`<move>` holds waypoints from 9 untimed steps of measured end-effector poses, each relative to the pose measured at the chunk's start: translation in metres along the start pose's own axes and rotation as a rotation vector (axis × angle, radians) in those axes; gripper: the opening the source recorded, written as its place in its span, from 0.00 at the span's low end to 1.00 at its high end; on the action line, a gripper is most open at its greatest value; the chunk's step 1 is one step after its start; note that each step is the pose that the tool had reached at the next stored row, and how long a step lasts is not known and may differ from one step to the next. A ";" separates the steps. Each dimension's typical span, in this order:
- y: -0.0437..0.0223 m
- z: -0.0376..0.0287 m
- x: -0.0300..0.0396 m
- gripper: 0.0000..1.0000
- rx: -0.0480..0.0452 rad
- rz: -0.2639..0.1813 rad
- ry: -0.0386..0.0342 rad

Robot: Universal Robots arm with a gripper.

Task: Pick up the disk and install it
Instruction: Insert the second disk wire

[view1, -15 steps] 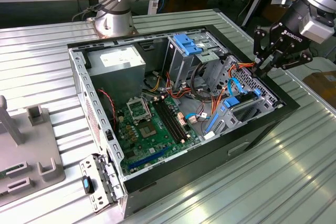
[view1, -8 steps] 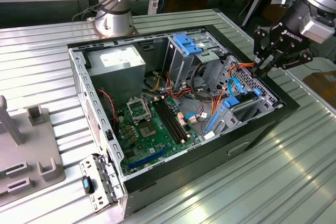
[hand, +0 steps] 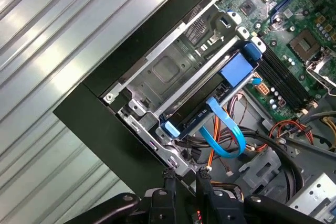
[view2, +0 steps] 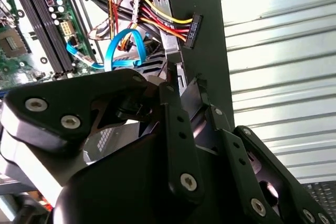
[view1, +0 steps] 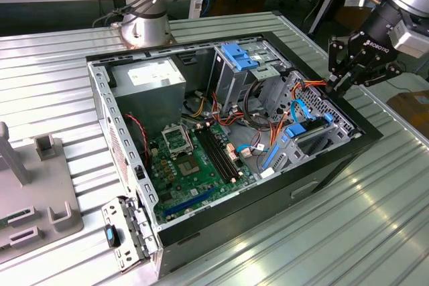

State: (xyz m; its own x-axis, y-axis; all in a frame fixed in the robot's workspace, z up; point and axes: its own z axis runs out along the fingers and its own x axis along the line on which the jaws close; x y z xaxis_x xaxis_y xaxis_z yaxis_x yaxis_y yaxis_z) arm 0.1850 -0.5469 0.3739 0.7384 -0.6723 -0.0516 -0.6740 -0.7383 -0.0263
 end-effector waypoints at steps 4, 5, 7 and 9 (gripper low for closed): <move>-0.0056 0.0024 -0.0050 0.30 0.0096 -0.041 0.0115; -0.0059 0.0030 -0.0053 0.30 0.0096 -0.044 0.0114; -0.0072 0.0053 -0.0064 0.30 0.0091 -0.051 0.0113; -0.0099 0.0061 -0.0083 0.30 0.0091 -0.054 0.0111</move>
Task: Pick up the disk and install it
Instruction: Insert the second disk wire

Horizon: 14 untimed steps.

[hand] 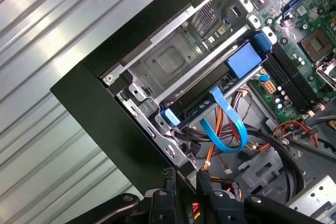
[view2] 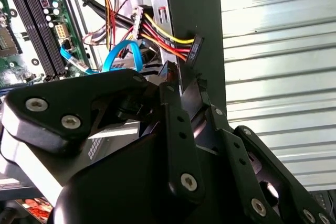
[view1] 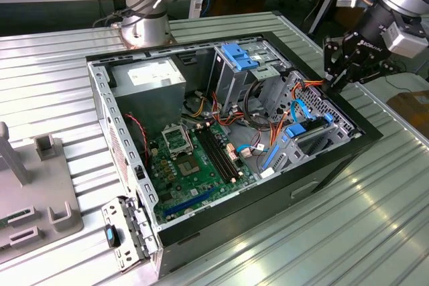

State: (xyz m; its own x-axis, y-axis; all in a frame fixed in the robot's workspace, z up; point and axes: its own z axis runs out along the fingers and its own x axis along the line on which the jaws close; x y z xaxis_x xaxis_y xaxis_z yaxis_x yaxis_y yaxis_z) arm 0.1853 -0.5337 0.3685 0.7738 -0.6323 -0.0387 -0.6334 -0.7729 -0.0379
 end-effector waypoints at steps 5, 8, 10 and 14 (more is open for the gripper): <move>-0.0053 0.0002 0.0000 0.30 -0.0001 0.000 -0.0002; -0.0055 0.0002 0.0003 0.22 -0.0002 0.000 -0.0002; -0.0055 0.0002 0.0003 0.16 -0.0002 0.000 -0.0002; -0.0057 0.0002 0.0005 0.16 -0.0002 0.000 -0.0002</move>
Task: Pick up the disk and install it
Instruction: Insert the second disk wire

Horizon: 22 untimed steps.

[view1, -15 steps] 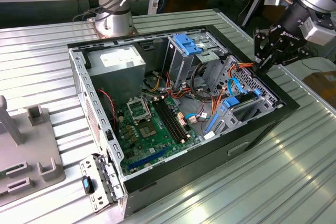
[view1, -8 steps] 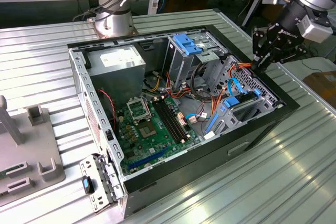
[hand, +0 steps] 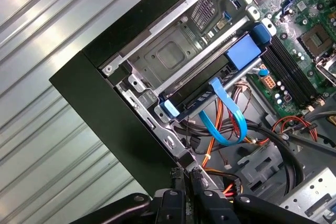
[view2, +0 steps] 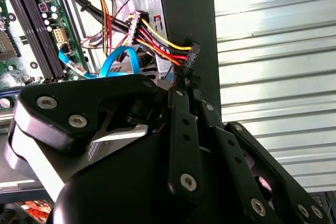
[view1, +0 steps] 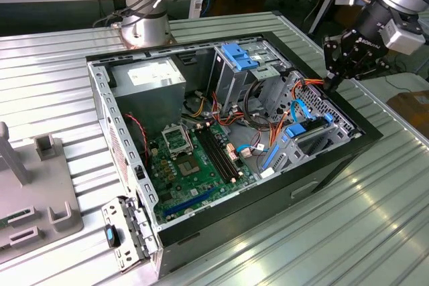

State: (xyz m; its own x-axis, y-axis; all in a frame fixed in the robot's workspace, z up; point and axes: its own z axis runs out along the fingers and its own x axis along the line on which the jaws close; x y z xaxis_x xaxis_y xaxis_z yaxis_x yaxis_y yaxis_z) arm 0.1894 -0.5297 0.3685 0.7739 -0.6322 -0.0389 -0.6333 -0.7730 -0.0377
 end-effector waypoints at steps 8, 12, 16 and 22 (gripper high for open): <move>-0.0003 -0.0071 -0.0002 0.16 0.0037 0.000 0.0006; -0.0004 -0.0116 -0.0004 0.16 0.0065 0.011 0.0034; 0.0035 -0.0117 -0.0051 0.16 0.0072 0.033 0.0048; 0.0242 -0.0118 -0.0226 0.16 0.0100 0.033 0.0082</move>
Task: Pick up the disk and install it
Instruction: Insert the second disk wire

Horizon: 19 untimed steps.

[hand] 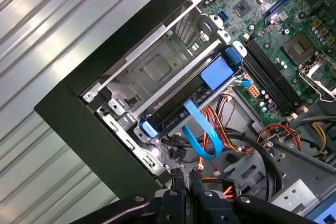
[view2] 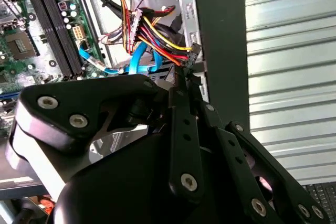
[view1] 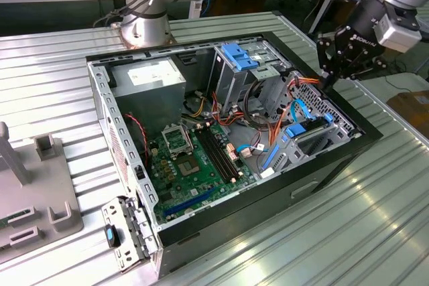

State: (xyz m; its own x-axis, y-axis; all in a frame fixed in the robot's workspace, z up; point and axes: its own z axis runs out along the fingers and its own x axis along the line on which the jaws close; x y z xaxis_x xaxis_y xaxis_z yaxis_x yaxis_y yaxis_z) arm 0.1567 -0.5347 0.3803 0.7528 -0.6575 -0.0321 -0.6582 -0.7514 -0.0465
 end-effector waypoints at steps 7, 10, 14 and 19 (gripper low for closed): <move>0.0207 -0.0005 -0.0120 0.16 0.0005 0.000 0.0004; 0.0249 -0.0002 -0.0148 0.16 -0.0001 0.009 0.0017; 0.0250 0.0015 -0.0148 0.16 0.0041 0.155 0.0087; 0.0251 0.0030 -0.0148 0.16 0.0077 0.269 0.0140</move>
State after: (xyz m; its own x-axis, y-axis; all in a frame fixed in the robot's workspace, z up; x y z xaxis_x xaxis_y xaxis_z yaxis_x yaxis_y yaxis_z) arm 0.1291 -0.5436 0.3766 0.5505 -0.8342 -0.0305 -0.8345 -0.5491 -0.0457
